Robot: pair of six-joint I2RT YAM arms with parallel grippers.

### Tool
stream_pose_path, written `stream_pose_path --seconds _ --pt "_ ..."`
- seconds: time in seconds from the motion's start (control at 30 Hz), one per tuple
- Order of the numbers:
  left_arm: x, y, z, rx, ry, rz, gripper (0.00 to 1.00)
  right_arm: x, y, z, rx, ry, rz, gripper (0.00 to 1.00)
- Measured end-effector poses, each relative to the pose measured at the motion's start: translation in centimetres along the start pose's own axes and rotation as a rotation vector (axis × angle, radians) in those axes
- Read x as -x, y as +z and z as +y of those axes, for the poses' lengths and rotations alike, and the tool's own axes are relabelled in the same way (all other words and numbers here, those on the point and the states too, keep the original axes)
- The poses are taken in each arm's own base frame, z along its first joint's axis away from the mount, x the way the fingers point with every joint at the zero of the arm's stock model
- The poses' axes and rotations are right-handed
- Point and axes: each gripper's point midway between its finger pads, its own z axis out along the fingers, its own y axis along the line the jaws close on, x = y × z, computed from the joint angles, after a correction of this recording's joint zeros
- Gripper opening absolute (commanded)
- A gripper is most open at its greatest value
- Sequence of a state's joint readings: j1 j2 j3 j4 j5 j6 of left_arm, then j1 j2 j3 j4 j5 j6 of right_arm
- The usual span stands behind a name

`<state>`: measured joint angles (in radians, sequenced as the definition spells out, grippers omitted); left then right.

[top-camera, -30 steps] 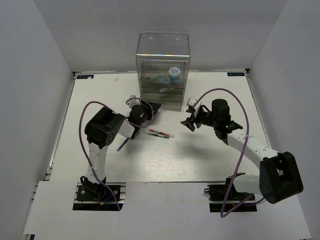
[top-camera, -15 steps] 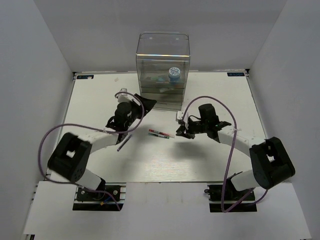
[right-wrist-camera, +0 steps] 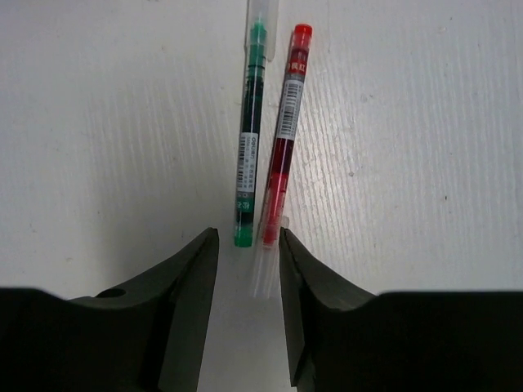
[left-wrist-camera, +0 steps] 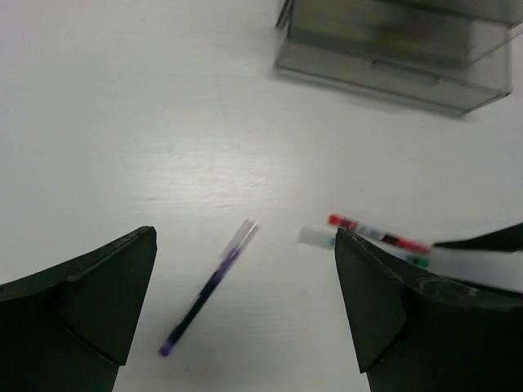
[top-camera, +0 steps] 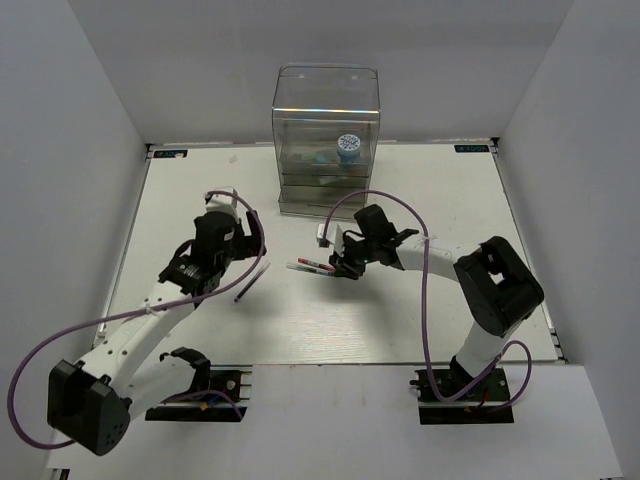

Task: Sort the stationery into containers
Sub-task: Pick up the pen from the center of the board.

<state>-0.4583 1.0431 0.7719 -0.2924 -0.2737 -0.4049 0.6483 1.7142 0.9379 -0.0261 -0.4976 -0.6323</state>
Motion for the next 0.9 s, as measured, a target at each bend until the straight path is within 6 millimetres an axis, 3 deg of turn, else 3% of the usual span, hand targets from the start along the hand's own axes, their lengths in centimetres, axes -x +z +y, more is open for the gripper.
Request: stream_pose_path --seconds 0.13,0.3,0.7,0.9 --pt "-1.3 -1.5 2.0 0.042 0.087 0.017 1.00 -0.9 -0.2 -0.1 -0.015 0.010 0.042 0.44" --pt "-2.1 -1.7 2.6 0.049 0.140 0.042 1.00 -1.8 -0.4 -0.4 -0.035 -0.006 0.080 0.45" --pt "-4.0 -0.9 2.5 0.035 0.203 0.124 1.00 -3.4 -0.6 -1.1 -0.071 -0.045 0.157 0.45" --pt "-5.9 -0.2 2.3 0.020 0.237 0.198 1.00 -3.5 -0.4 -0.7 -0.059 -0.095 0.174 0.39"
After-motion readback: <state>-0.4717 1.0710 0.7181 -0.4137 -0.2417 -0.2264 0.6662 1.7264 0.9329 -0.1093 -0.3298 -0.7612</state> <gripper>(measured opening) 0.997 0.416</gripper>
